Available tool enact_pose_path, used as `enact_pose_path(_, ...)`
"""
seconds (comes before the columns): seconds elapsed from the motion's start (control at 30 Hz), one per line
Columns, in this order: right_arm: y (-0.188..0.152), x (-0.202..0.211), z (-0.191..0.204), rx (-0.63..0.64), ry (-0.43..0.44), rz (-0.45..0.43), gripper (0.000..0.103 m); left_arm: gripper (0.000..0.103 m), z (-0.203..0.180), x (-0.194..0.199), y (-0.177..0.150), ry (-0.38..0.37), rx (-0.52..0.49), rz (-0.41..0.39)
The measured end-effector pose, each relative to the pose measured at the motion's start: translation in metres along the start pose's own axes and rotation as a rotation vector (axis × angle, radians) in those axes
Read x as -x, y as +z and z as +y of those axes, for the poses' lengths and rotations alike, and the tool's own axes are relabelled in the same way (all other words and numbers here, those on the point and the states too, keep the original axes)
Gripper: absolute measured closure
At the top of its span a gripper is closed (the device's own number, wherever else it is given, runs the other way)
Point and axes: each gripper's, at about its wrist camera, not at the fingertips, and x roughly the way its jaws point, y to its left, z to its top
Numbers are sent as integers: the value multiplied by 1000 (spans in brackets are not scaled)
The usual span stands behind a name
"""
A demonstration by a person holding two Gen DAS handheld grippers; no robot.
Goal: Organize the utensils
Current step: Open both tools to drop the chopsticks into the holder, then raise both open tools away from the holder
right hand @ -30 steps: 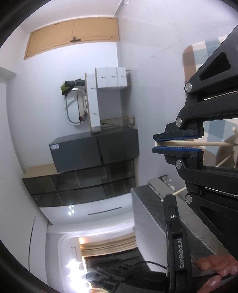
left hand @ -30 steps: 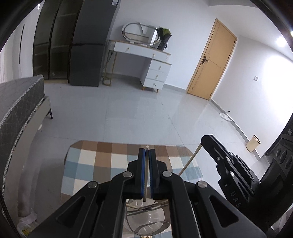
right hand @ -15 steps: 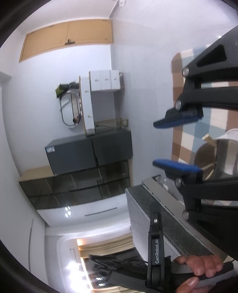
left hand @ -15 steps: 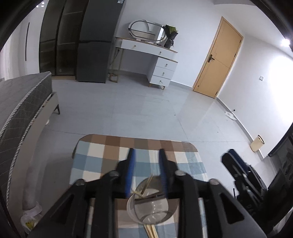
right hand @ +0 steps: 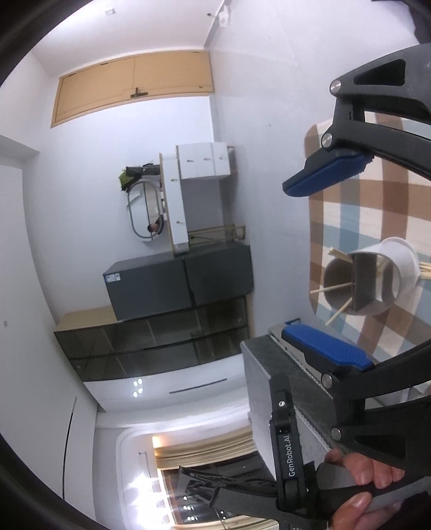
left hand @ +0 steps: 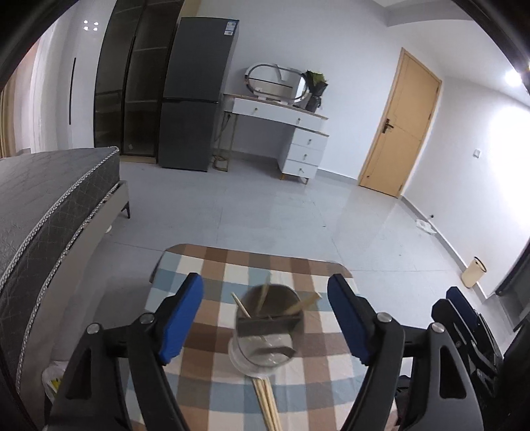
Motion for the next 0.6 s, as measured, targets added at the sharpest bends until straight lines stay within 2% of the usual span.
enact_pose_path(0.13, -4, 19, 5, 1, -8, -21, 15, 20, -5, 7, -14, 9, -14, -7)
enact_pose_path(0.27, -16, 35, 9, 1, -19, -24, 10, 20, -8, 13, -33, 40, -45, -29)
enact_pose_path(0.4, -32, 42, 9, -3, -36, -1, 6, 13, -5, 17, -51, 66, -54, -38)
enact_pose_path(0.6, -59, 47, 7, -26, -35, 20, 0, 13, 2, 11, -69, 85, -60, -27)
